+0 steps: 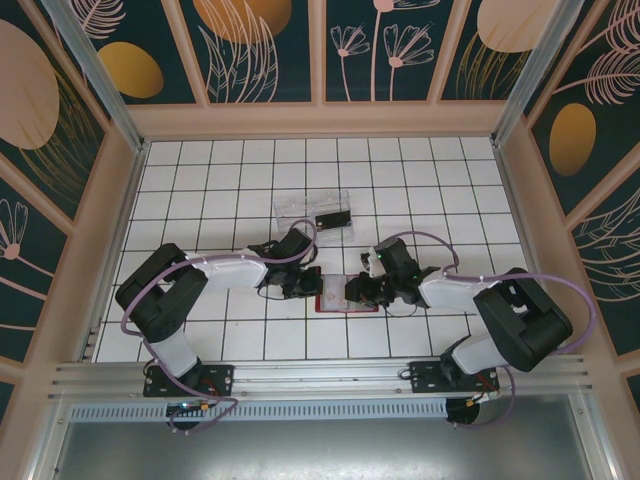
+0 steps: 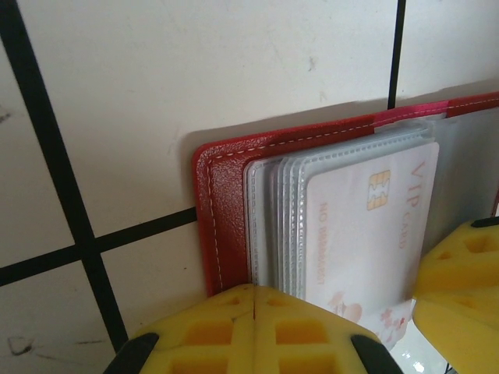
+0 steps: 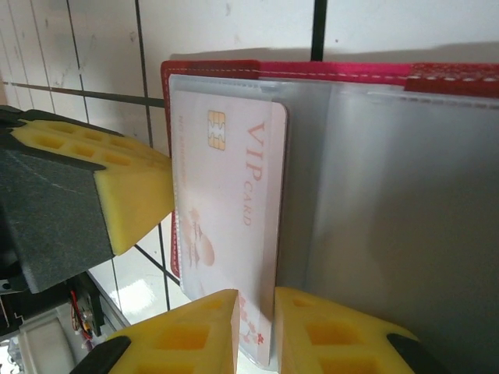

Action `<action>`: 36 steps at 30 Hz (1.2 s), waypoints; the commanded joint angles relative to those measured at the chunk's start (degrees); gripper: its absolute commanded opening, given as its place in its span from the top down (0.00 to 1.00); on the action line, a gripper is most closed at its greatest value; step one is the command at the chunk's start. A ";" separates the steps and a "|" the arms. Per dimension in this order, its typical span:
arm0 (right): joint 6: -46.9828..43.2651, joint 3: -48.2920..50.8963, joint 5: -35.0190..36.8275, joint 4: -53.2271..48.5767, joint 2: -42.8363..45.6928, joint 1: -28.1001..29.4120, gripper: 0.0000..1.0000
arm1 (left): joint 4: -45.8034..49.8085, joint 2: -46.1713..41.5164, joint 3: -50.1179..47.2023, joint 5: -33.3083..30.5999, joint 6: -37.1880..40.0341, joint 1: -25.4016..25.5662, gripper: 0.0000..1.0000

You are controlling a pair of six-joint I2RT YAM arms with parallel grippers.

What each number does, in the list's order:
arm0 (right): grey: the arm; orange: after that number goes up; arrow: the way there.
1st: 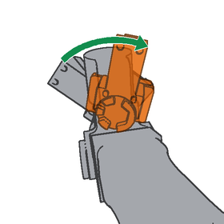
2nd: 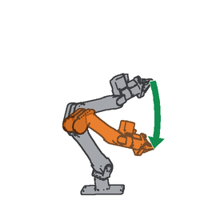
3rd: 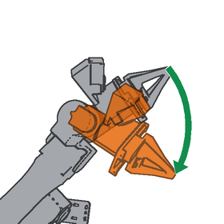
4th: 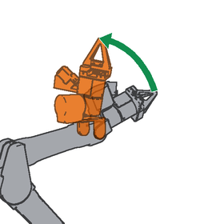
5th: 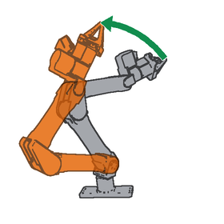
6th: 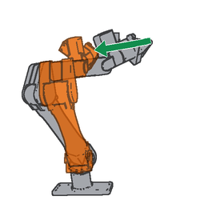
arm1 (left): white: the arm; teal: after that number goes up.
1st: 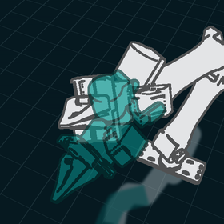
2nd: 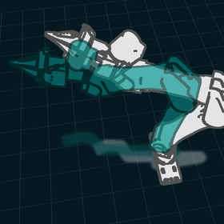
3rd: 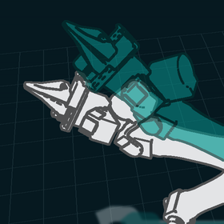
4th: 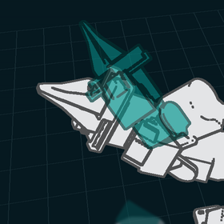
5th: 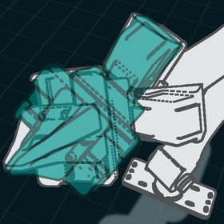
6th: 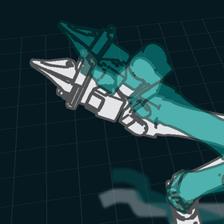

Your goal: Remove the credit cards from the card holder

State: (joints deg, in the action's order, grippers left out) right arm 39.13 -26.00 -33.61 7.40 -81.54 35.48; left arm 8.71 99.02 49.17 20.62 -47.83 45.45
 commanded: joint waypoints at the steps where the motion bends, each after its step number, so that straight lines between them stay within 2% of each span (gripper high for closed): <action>1: 0.37 1.20 -2.03 2.77 0.29 -0.42 0.80 | 1.31 1.96 0.21 -0.05 -0.10 0.44 1.00; 7: 1.31 1.82 -2.73 4.56 0.95 -0.50 0.80 | 1.49 1.96 0.24 -0.06 -0.02 0.49 1.00; 29: 7.70 8.55 -7.01 22.81 0.05 -1.60 0.81 | 1.86 1.48 -0.05 -0.45 -0.32 0.57 1.00; 36: 8.28 10.20 -7.70 24.07 1.72 -2.78 0.85 | 2.26 1.44 -0.21 -0.84 -0.18 0.52 1.00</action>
State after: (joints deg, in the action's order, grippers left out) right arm 46.96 -16.47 -39.64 28.23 -81.32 33.28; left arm 8.73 99.07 49.25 20.60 -47.83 45.45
